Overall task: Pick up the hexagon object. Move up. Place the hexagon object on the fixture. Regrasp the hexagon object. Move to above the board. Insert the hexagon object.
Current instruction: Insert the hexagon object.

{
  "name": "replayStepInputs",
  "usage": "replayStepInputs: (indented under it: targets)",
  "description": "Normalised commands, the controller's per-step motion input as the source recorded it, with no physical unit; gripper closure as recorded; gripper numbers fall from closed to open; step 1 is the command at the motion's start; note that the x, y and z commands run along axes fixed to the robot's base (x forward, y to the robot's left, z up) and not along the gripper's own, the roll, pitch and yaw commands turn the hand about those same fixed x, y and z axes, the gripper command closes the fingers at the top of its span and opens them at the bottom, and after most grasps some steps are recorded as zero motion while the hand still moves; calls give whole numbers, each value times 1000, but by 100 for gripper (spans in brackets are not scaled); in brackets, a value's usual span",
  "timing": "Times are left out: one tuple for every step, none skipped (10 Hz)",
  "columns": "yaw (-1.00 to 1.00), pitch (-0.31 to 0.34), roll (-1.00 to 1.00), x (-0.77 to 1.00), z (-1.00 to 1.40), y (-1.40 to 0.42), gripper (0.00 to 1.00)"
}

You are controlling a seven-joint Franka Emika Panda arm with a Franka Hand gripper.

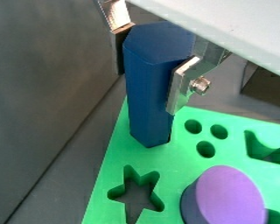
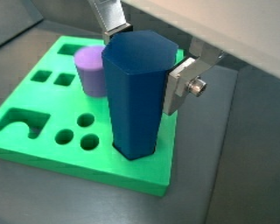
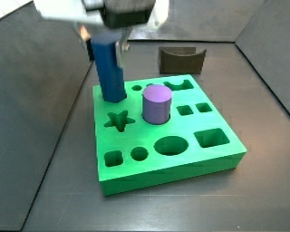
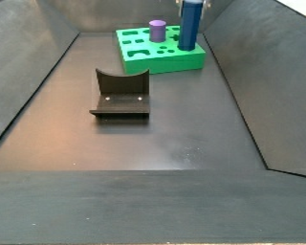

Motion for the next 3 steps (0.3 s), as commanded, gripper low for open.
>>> replayStepInputs:
  targets:
    - [0,-99,0,-6,-477,9,100]
    - [0,-59,-19,-63,0,0,100]
    - [-69,3,107,-37,-86,0,100]
